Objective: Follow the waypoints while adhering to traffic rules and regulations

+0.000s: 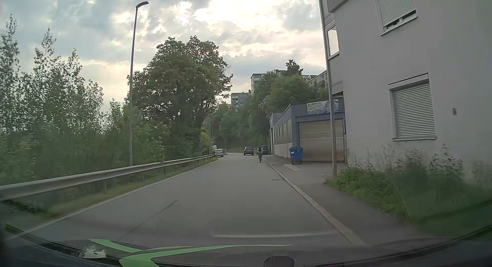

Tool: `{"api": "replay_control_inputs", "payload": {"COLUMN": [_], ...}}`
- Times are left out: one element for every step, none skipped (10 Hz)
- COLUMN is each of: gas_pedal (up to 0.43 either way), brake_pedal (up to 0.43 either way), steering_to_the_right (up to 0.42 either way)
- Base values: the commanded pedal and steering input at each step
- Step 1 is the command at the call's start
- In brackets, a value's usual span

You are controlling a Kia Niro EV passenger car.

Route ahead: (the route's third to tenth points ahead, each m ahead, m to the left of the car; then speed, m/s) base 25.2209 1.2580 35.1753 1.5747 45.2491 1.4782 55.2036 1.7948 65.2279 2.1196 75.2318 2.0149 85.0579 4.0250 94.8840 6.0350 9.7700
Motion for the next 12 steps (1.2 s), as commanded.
{"api": "replay_control_inputs", "payload": {"gas_pedal": [0.028,0.028,0.028,0.028,0.028,0.028,0.020,0.008,0.008,0.008,0.008,0.008], "brake_pedal": [0.000,0.000,0.000,0.000,0.000,0.000,0.000,0.000,0.000,0.000,0.000,0.000], "steering_to_the_right": [-0.006,-0.007,-0.007,-0.007,-0.006,-0.006,-0.006,-0.006,-0.005,-0.004,-0.004,-0.004]}}
